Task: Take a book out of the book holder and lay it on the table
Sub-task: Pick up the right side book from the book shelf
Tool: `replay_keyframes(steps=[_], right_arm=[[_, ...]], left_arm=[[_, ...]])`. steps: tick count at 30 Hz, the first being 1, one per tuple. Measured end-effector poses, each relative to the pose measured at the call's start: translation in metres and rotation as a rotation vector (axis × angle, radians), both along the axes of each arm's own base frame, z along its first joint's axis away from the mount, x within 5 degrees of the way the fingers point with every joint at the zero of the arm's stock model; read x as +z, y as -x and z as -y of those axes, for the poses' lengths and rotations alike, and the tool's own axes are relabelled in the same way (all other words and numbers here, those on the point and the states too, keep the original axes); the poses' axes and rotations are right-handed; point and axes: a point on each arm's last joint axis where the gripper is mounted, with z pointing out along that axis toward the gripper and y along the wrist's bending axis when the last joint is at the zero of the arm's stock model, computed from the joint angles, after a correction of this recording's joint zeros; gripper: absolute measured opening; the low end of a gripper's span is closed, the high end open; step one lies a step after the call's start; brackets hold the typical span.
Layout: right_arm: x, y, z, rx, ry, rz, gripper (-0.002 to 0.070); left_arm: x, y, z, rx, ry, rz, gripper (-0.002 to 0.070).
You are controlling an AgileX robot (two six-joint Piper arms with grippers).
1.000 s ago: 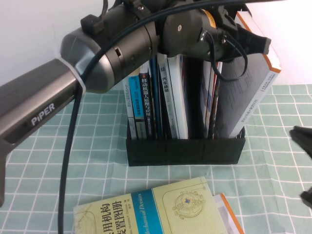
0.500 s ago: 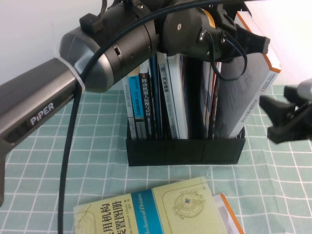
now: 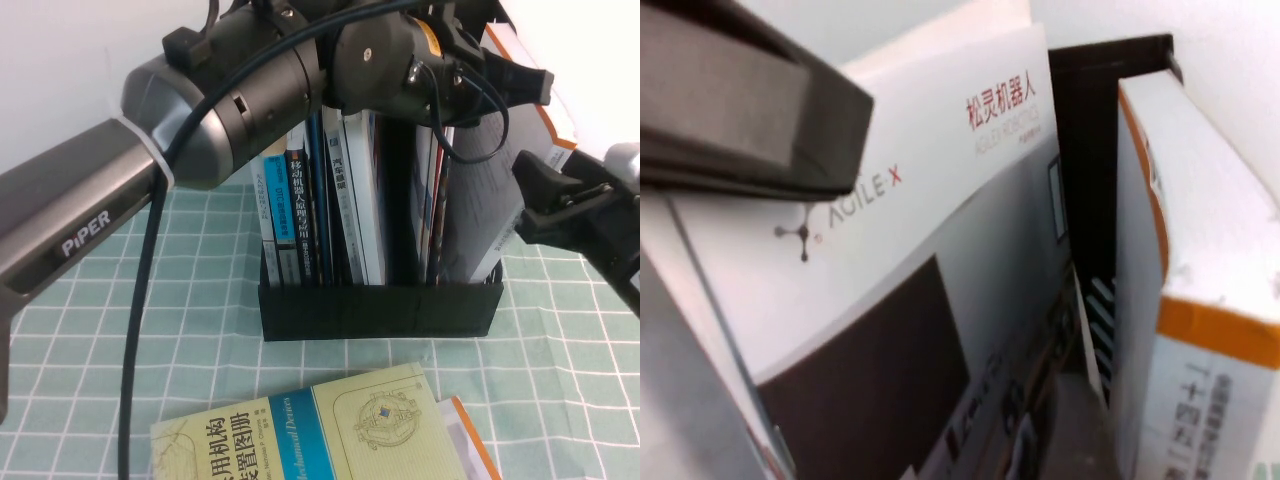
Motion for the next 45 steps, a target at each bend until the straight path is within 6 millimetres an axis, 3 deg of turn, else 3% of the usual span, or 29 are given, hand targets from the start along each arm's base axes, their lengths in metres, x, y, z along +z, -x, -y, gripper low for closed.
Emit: replay_keyframes(steps=[5,14,23,30,36,40,45], right_arm=[[-0.015,-0.012,-0.01,0.052,0.033,-0.006,0.0386],[-0.021,-0.017,-0.016,0.097,0.051,0.0,0.0159],[-0.02,-0.017,-0.012,0.054,0.037,0.02,0.0162],[-0.012,-0.014,-0.007,0.007,0.057,0.02,0.0162],[0.023,-0.009,-0.006,0.003,0.106,0.11,0.0162],[0.067,-0.001,-0.004,-0.011,0.145,0.274,0.0162],[0.14,0.025,0.005,-0.037,0.257,0.514,0.0162]], left_arm=[[0.0,0.0,0.0,0.002,-0.001,0.0,-0.0003],[0.0,0.0,0.0,0.002,-0.004,0.002,-0.0003],[0.002,0.001,-0.002,0.003,-0.015,0.004,-0.0003],[0.018,0.009,-0.014,0.009,-0.027,0.022,-0.0003],[0.059,0.029,-0.036,0.011,-0.008,0.129,-0.0003],[0.092,0.052,-0.057,-0.002,-0.001,0.199,-0.0003],[0.129,0.089,-0.094,-0.008,-0.03,0.258,-0.0003]])
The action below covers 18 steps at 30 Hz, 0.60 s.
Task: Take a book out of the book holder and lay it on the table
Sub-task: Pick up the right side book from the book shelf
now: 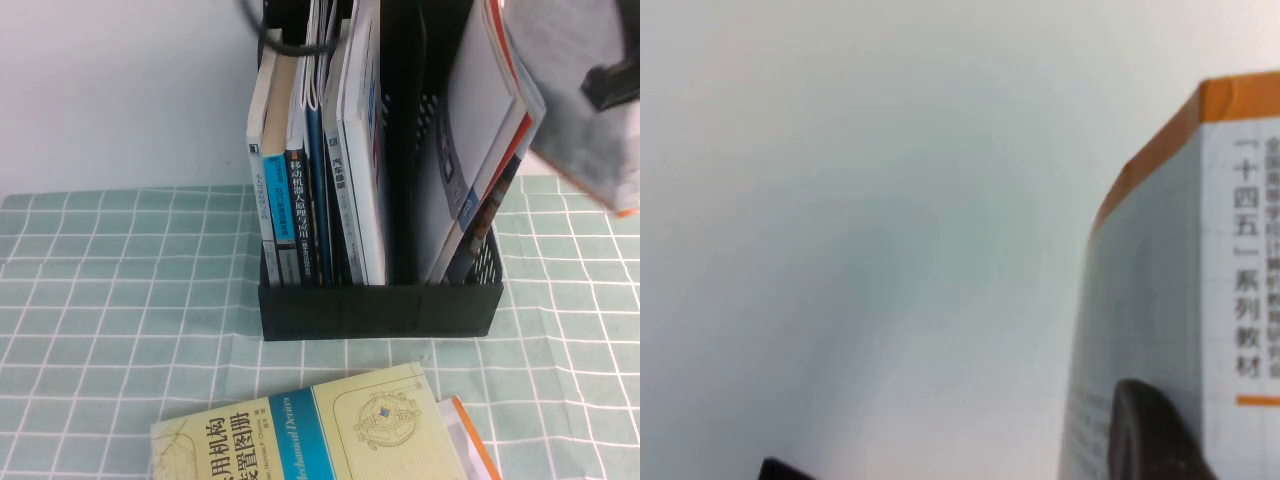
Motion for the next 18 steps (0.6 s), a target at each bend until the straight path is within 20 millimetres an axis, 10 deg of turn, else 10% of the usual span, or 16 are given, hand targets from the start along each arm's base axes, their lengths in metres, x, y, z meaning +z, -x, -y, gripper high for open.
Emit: replay_keyframes(steps=[10,18], right_arm=[[0.091,0.068,-0.004,0.142,0.41,0.241,0.0162],[0.079,0.105,-0.024,0.556,0.618,0.226,0.0162]], left_arm=[[0.05,0.074,-0.08,0.082,-0.043,0.096,-0.0003],[0.057,0.111,-0.115,0.104,0.004,0.095,-0.0003]])
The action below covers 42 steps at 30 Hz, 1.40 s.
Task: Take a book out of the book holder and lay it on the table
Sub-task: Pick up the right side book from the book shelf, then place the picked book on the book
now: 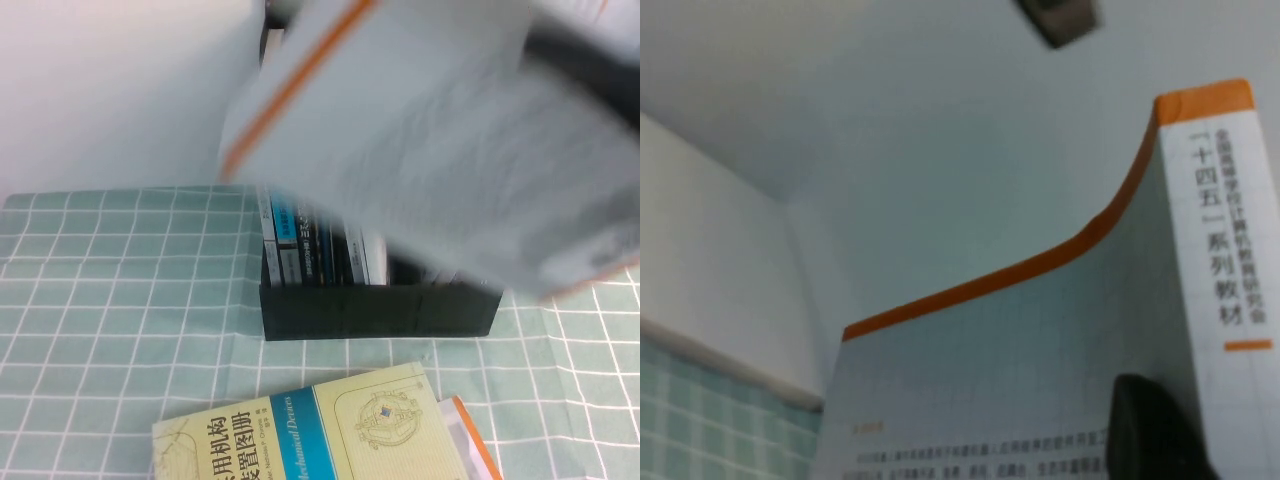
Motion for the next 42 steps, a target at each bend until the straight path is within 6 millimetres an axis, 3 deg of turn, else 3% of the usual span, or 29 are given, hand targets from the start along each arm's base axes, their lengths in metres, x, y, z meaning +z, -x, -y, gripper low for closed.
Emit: replay_keyframes(steps=[5,12,18,24,29,34,39,42], right_arm=[[-0.018,0.01,-0.007,0.137,0.159,-0.102,0.0162],[-0.037,0.007,-0.024,0.199,0.234,-0.215,0.0162],[-0.069,-0.012,-0.061,0.214,0.301,-0.284,0.0162],[-0.104,-0.025,-0.102,0.104,0.414,-0.224,0.0162],[-0.124,-0.036,-0.118,0.017,0.486,-0.17,0.0162],[-0.159,-0.037,-0.135,0.03,0.547,-0.283,0.0162],[-0.209,-0.008,-0.149,0.102,0.665,-0.405,0.0162],[-0.225,0.007,-0.155,0.138,0.719,-0.42,0.0162]], left_arm=[[-0.029,0.006,-0.003,-0.014,0.066,0.03,-0.0003],[-0.107,0.02,-0.01,-0.048,0.17,0.034,-0.0003],[-0.178,0.035,-0.017,-0.081,0.255,0.027,-0.0003],[-0.229,0.042,-0.02,-0.093,0.348,0.008,-0.0003],[-0.249,0.041,-0.019,-0.084,0.349,-0.042,-0.0003],[-0.248,0.041,-0.019,-0.092,0.374,-0.022,-0.0003],[-0.239,0.042,-0.018,-0.117,0.438,0.05,-0.0003],[-0.238,0.042,-0.018,-0.119,0.447,0.057,-0.0003]])
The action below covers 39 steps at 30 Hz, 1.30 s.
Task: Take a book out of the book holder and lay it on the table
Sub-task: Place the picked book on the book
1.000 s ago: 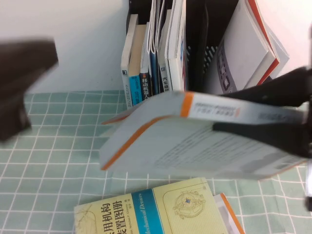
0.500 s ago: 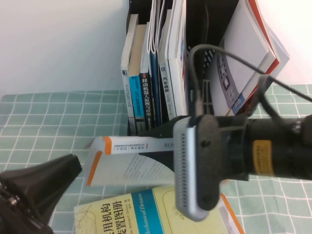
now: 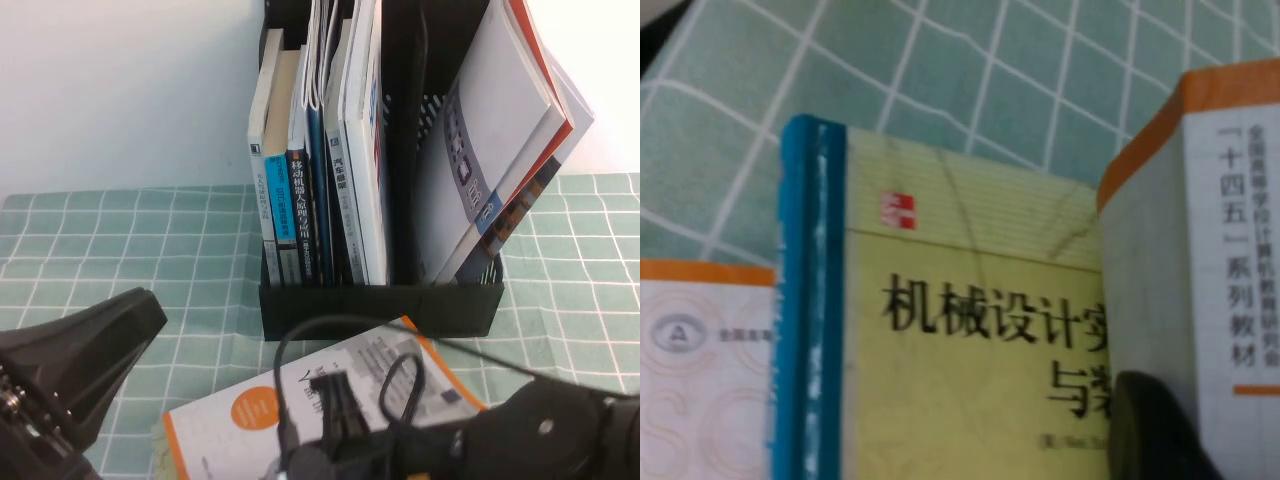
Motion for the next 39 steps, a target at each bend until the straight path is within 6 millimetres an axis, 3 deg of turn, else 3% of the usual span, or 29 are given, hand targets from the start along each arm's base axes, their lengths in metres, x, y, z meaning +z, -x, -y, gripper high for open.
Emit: replay_keyframes(steps=[11,17,20,25,31,34,39], right_arm=[[-0.043,0.01,-0.013,-0.059,0.069,-0.255,0.0181],[-0.045,0.012,-0.014,-0.117,0.061,-0.34,0.0433],[-0.041,0.014,-0.014,-0.127,0.044,-0.387,0.0486],[-0.007,0.026,-0.009,-0.086,-0.056,-0.453,0.0499],[0.04,0.025,0.007,-0.128,-0.189,-0.312,0.0438],[0.075,0.02,0.025,-0.208,-0.295,-0.135,0.0312],[0.141,0.015,0.079,-0.431,-0.477,0.236,0.0058]], left_arm=[[-0.007,0.0,-0.001,0.008,-0.041,-0.074,-0.0003],[-0.011,0.0,-0.001,0.012,-0.049,-0.112,-0.0003],[-0.013,0.0,-0.001,0.015,-0.068,-0.135,-0.0003],[-0.015,0.0,-0.002,0.018,-0.081,-0.152,-0.0003],[-0.015,0.0,-0.002,0.019,-0.082,-0.142,-0.0003],[-0.015,0.0,-0.002,0.018,-0.092,-0.133,-0.0003],[-0.014,0.0,-0.002,0.015,-0.115,-0.101,-0.0003]])
